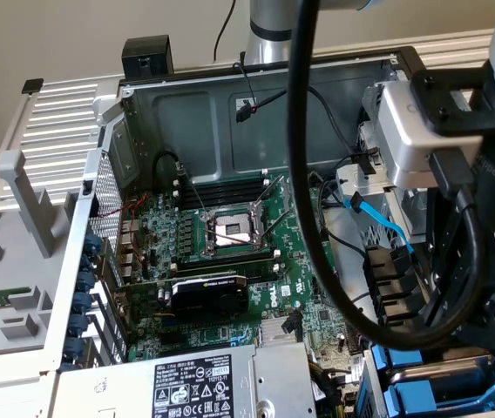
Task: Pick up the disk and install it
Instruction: 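Insert the second disk wire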
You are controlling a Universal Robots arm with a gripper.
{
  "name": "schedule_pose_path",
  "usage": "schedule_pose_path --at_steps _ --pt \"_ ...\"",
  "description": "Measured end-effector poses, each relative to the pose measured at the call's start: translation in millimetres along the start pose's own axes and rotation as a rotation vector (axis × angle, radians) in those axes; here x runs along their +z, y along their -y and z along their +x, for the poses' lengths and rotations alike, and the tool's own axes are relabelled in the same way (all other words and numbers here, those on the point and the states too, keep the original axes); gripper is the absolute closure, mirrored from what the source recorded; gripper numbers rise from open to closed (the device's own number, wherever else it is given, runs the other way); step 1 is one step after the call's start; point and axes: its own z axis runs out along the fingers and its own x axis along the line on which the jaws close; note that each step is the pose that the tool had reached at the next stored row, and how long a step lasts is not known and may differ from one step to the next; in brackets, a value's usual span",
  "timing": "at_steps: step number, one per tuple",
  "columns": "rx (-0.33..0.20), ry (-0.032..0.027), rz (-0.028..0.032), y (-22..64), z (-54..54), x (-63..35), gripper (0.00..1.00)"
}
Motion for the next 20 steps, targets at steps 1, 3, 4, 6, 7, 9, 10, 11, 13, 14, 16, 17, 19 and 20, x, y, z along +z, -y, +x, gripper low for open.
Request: schedule_pose_path --at_steps 1,3,4,6,7,9,10,11,13,14,16,17,19,20 --pt "0.000 -0.0001 0.0000 0.0 0.0 0.1 0.84" --pt "0.000 -0.0001 0.0000 0.0 0.0 0.3 0.84" --pt "0.000 -0.0001 0.0000 0.0 0.0 0.5 0.84" --pt "0.000 -0.0001 -0.0001 0.0 0.0 1.0 0.84" --pt "0.000 -0.0001 -0.0001 0.0 0.1 1.0 0.84" --pt "0.000 0.0001 0.0000 -0.1 0.0 1.2 0.84" --pt "0.000 0.0001 0.0000 -0.1 0.0 1.2 0.84" --pt "0.000 0.0001 0.0000 -0.1 0.0 1.2 0.84" --pt "0.000 0.0001 0.0000 -0.1 0.3 1.1 0.84" --pt "0.000 0.0002 0.0000 -0.2 0.5 1.2 0.84" --pt "0.000 0.0000 0.0000 -0.2 0.9 1.2 0.84" --pt "0.000 0.0001 0.0000 -0.1 0.9 1.2 0.84" --pt "0.000 0.0001 0.0000 -0.1 0.9 1.2 0.84" --pt "0.000 0.0001 0.0000 -0.1 0.9 1.1 0.84"
